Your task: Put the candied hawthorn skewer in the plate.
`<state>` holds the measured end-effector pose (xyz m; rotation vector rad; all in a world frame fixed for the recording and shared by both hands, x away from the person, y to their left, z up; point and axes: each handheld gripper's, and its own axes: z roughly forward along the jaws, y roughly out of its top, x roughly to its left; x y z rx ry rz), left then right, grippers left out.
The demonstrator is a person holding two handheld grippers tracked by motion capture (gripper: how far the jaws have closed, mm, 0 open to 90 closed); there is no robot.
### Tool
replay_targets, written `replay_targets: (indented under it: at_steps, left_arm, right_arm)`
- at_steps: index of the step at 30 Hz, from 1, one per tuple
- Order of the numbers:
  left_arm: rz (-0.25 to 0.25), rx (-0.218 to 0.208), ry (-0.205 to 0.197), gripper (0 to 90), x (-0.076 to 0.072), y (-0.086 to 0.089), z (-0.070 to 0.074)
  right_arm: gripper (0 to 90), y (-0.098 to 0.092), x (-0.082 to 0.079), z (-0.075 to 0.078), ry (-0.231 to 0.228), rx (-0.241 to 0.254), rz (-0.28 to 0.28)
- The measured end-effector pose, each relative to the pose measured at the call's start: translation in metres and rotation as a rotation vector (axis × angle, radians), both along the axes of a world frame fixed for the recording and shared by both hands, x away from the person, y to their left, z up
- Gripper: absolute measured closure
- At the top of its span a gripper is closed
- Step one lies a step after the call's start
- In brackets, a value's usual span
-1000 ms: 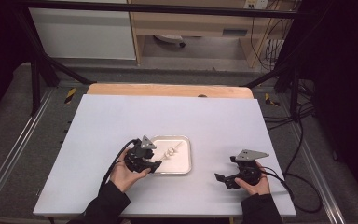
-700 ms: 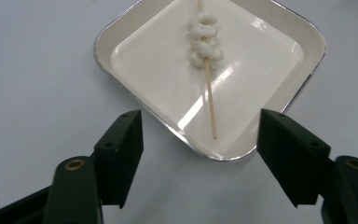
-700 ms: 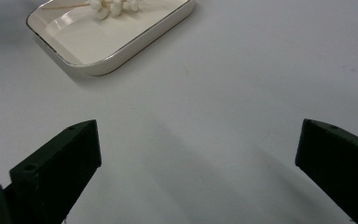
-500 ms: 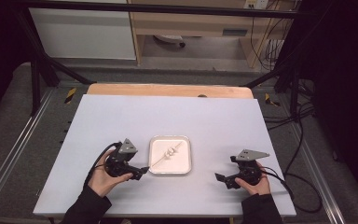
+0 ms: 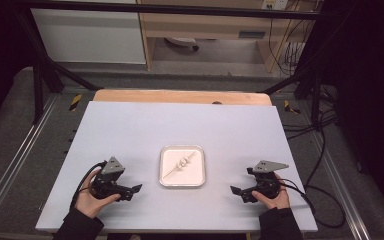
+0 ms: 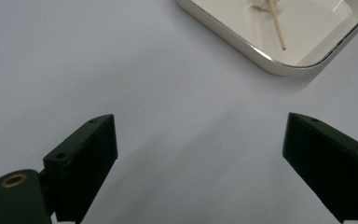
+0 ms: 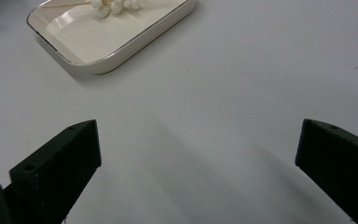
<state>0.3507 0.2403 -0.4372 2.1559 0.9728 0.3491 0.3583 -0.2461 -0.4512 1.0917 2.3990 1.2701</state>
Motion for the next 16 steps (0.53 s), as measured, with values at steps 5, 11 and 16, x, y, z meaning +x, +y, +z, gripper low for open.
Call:
replay_targets:
  at_steps: [5,11,16]
  left_arm:
    - [0.004,-0.03,0.002,9.2,-0.004,0.012,-0.008]
    - [0.006,-0.041,-0.008,9.6,-0.005,0.018,-0.011]
    - [0.002,-0.031,-0.004,9.7,-0.005,0.018,-0.012]
  right_arm:
    - [0.8,0.001,-0.001,-0.001,0.006,-0.004,0.002]
    - [0.8,0.001,-0.001,-0.002,0.003,-0.008,0.009]
    - [0.8,0.002,0.0,-0.002,0.011,-0.015,0.011]
